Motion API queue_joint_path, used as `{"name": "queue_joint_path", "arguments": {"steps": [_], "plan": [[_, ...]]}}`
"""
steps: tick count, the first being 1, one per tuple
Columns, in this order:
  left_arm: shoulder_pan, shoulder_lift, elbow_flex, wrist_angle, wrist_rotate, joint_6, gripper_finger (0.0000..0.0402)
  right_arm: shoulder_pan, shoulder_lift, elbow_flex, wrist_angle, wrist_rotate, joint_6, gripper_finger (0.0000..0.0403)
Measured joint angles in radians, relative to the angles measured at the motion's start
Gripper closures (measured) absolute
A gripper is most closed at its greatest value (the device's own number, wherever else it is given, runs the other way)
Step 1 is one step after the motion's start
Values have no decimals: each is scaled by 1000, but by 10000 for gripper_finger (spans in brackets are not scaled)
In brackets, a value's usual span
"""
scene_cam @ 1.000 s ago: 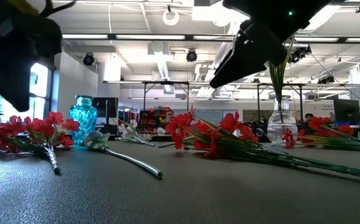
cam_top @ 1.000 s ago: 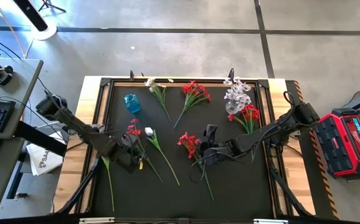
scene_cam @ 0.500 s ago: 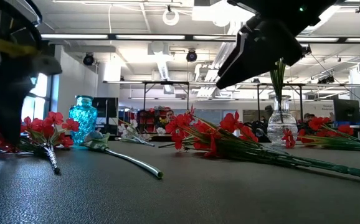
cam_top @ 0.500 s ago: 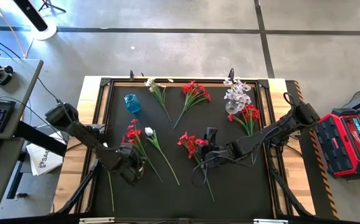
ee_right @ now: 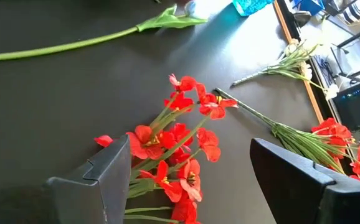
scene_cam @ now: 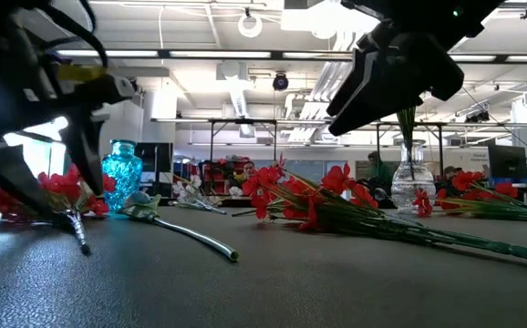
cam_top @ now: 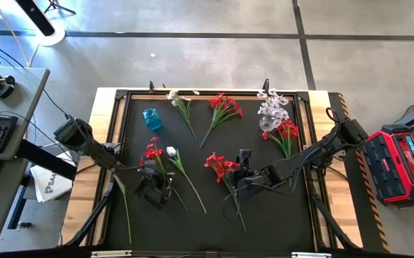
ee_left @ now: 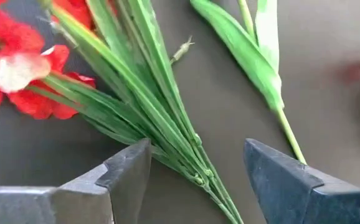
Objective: Sort flowers into vase by color
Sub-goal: Put the red flowers into the blue vase
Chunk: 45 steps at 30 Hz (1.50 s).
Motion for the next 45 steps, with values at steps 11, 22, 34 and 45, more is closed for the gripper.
{"name": "queue_joint_path", "arguments": {"steps": [11,22,34,45], "plan": [[132,0,0,-1,159,192,160,3,0,0,-5,1,5,128],[56,-4,11,-30,364,253,161,4,0,0,-6,1,16,128],[-74,-3,171,-281,418,78,161,4,0,0,-5,1,16,128],[-64,68,162,-242,419,-20,173,4,0,0,-6,-3,22,128]]}}
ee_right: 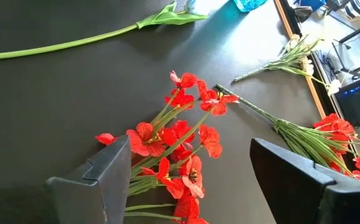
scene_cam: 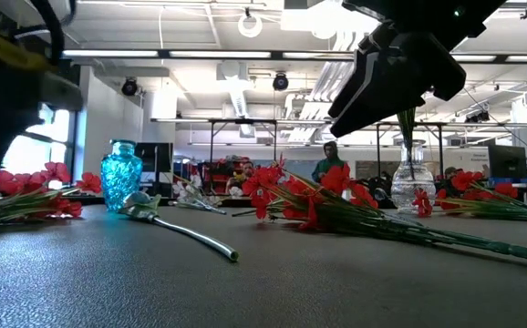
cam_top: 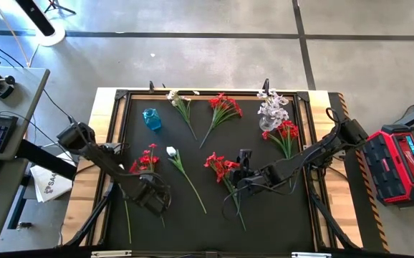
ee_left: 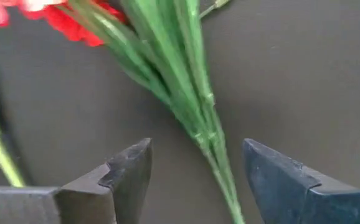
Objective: Sort flowers into vase by color
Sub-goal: Put the red flowers into the blue vase
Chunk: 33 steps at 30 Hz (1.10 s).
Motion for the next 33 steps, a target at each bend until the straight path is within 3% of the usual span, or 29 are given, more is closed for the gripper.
{"name": "queue_joint_path", "arguments": {"steps": [8,20,27,30,33], "plan": [[65,-8,-105,170,29,92,250,0,0,0,-7,-3,1,128],[79,-9,-106,167,19,233,390,2,0,-7,-25,-5,32,128],[-15,-107,-44,92,-284,229,394,13,0,-146,126,-7,44,128],[-68,-190,-34,71,-498,249,396,13,0,-207,248,-26,43,128],[-105,-275,-30,73,-764,369,396,13,0,-248,347,-29,35,128]]}}
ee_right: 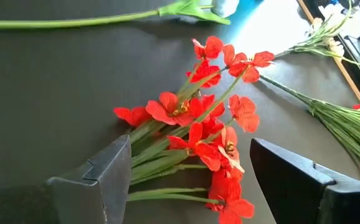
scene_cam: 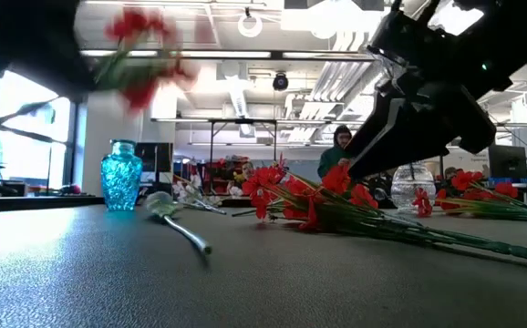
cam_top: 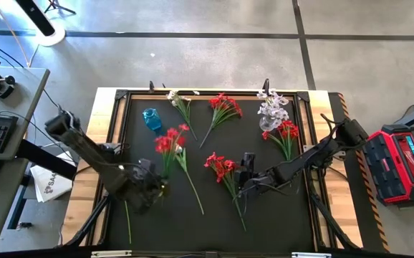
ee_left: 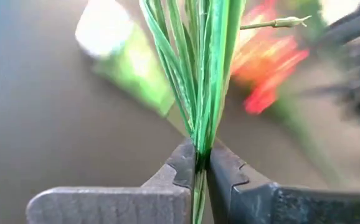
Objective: Sort flowers into vase by color
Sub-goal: Put the red flowers into the blue vase
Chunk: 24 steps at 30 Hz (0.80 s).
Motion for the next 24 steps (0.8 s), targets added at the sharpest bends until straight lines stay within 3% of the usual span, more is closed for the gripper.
{"name": "queue_joint_path", "arguments": {"steps": [6,9,12,18,24], "plan": [[33,-89,0,7,-445,330,395,0,0,-14,46,-1,-26,128],[101,-117,0,5,-589,528,395,0,0,-14,52,-1,-27,128],[184,-166,-1,-61,-689,604,395,0,0,-14,61,-1,-27,128],[347,-367,-52,-452,-727,379,395,0,0,-14,86,-52,-24,128],[430,-511,-169,-475,-724,423,394,0,0,-14,121,-52,-48,128]]}}
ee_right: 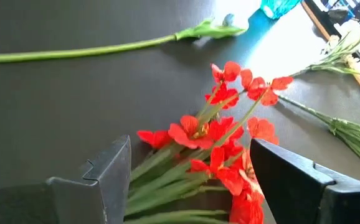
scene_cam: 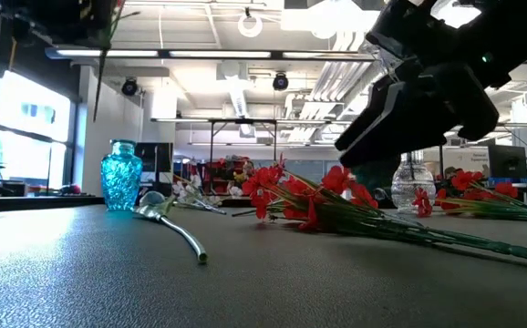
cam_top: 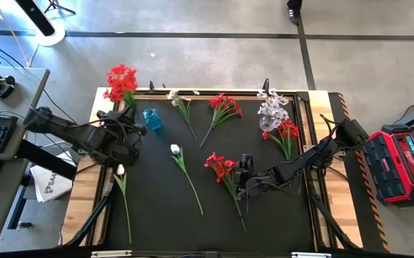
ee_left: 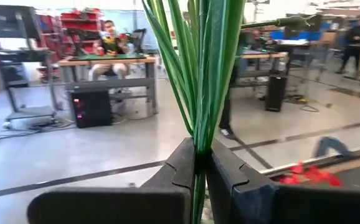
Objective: Sort flowers into vase by color
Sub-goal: Put the red flowers into the blue vase
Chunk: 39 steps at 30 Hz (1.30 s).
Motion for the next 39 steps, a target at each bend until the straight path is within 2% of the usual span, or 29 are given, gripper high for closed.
{"name": "queue_joint_path", "arguments": {"steps": [6,12,16,23,27,31,39], "plan": [[57,-43,-106,-2,-3,-116,397,-7,0,0,88,-7,-78,128],[-32,-46,-88,4,-4,-173,400,-7,0,0,161,-13,-151,128],[-118,-46,-69,37,-3,-148,401,-7,0,0,214,-13,-181,128],[-206,-41,-69,75,-3,-122,401,-7,0,0,277,-13,-196,128],[-263,-13,-69,194,0,-21,401,-7,0,0,282,-29,-196,128],[-296,28,-69,293,-3,90,401,-7,0,1,296,-32,-189,128],[-332,67,-69,340,-3,91,401,-7,0,1,319,-36,-191,128]]}}
